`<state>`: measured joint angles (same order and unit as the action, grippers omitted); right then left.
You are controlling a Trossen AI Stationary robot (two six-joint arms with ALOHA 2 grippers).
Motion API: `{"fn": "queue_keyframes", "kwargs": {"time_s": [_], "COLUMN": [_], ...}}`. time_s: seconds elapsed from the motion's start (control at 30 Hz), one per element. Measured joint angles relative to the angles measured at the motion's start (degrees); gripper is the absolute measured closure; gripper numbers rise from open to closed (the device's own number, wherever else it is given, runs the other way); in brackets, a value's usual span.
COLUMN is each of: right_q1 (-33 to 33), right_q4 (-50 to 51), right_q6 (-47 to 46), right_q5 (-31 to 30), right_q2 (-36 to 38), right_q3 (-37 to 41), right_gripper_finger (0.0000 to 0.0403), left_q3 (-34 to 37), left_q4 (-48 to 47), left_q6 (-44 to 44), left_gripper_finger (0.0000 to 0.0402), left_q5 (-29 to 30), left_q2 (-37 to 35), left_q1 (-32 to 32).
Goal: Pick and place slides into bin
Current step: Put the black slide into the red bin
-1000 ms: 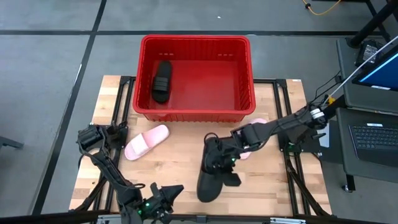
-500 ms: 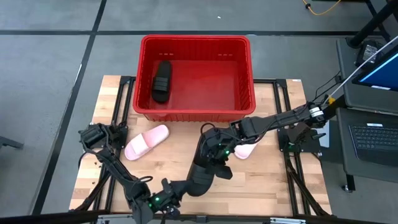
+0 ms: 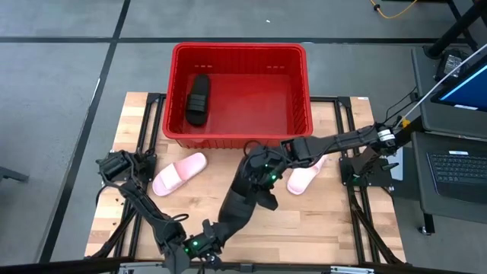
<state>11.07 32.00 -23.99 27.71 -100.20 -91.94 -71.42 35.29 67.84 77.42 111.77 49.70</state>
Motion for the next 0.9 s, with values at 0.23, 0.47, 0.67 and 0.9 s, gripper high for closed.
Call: {"fn": "queue_keyframes", "kwargs": {"time_s": [0.23,0.47,0.67,0.9], "right_q1": [-0.84,-0.87,-0.87,-1.23], "right_q4": [-1.29,-0.98,-0.53,-0.64], "right_q6": [0.0,0.01,0.17,-0.13], "right_q5": [2.2,2.97,3.47,4.74], "right_q2": [0.0,0.0,-0.02,-0.04], "right_q3": [0.0,0.0,0.0,0.02], "right_gripper_finger": [0.0389,0.0389,0.0389,0.0389], "left_q3": [0.0,0.0,0.0,-0.02], "left_q4": [-1.08,-4.76,-7.66,-11.37], "left_q6": [4.14,2.77,2.37,2.59], "left_gripper_finger": [0.0283,0.0283,0.0283,0.0283], "left_q5": [2.39,3.62,3.75,4.26], "left_q2": [0.0,0.0,0.0,0.0], "left_q1": [-1.56,-2.74,-2.89,-3.07]}}
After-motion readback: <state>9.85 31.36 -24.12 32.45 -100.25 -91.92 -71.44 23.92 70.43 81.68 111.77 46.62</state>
